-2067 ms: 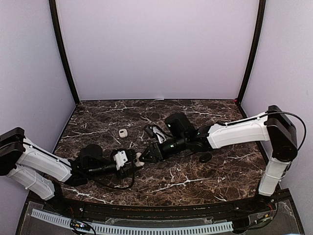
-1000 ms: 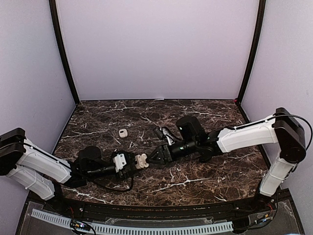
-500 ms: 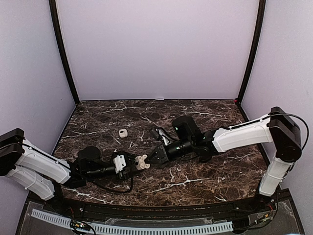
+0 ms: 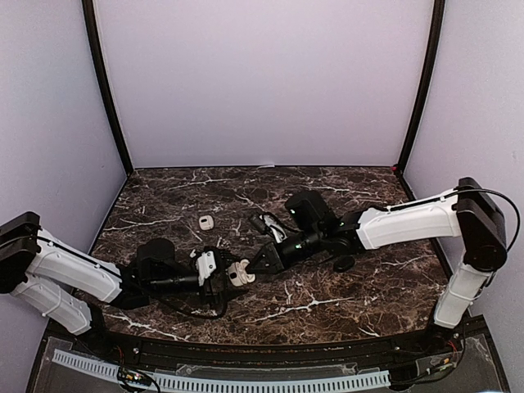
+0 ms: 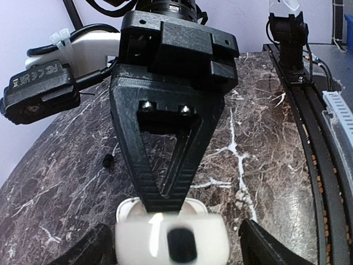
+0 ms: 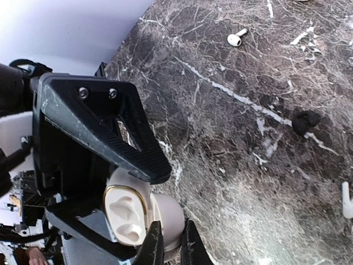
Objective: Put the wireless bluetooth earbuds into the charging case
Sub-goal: Pass from the left arm to the right, then pass from the right arm to the left, then pick up the left earbud from the center of the board.
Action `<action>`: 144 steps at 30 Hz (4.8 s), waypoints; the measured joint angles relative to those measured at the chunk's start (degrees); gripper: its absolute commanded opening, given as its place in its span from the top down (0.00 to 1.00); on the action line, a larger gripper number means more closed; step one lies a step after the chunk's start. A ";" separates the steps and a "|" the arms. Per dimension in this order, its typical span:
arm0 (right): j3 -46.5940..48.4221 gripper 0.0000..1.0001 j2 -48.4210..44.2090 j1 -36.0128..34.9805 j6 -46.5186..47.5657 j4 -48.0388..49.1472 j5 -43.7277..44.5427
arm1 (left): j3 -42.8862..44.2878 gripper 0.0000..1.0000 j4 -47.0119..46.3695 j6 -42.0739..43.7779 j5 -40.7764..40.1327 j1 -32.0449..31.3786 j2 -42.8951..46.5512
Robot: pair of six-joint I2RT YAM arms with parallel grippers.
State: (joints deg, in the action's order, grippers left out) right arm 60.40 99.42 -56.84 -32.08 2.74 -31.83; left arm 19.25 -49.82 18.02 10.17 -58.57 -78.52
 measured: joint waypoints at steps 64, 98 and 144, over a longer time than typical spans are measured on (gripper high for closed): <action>10.84 0.89 -5.35 -9.94 37.59 -19.50 28.02 | 2.36 0.82 -2.23 -19.10 37.59 13.99 -6.08; 11.28 0.91 -4.37 -10.32 37.57 -18.62 27.78 | 3.30 0.71 -3.23 -20.17 36.79 13.94 -5.99; -30.27 0.57 -11.28 3.82 35.26 22.84 18.80 | -2.54 0.78 -4.68 -24.26 19.76 20.35 4.04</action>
State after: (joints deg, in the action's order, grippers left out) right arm 30.13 88.14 -53.01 3.18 25.58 -13.04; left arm 16.71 -54.50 -6.24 29.93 -38.22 -74.48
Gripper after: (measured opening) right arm 0.443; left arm 0.258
